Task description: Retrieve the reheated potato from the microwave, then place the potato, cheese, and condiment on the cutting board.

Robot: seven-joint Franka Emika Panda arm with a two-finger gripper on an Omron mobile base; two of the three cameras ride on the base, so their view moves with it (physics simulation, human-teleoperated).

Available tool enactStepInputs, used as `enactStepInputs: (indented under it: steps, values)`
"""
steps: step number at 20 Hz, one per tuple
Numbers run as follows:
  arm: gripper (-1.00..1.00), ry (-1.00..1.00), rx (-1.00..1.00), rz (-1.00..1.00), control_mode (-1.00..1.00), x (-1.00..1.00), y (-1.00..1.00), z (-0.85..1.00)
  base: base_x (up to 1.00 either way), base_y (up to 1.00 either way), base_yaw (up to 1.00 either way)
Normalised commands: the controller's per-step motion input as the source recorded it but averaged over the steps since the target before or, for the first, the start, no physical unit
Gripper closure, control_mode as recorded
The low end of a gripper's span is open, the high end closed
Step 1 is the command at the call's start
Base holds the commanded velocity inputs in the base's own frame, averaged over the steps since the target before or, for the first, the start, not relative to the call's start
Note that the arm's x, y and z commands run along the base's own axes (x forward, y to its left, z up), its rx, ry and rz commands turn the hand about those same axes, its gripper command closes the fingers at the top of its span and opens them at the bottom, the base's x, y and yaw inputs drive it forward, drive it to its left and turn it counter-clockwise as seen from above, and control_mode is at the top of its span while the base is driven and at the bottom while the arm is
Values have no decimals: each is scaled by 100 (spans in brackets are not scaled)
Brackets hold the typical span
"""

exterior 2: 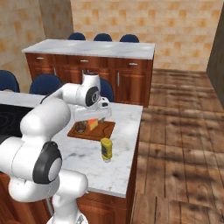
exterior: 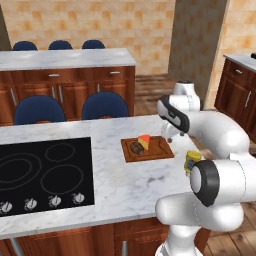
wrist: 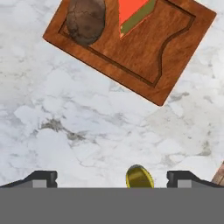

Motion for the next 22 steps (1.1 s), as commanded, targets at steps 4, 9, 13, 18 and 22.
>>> enactStepInputs:
  steps: [4,9,13,18,22]
  values:
    - [-100,0,0,28,-100,-40,-25,17,0,0,0]
    - [-100,0,-1,22,-100,-34,-25,11,0,0,0]
    - [-100,0,0,15,-100,-34,-26,1,0,0,0]
    - [-100,1,-1,4,-100,-20,-22,0,0,0,0]
    - [-100,0,-5,0,-100,-11,-2,-3,0,0,0]
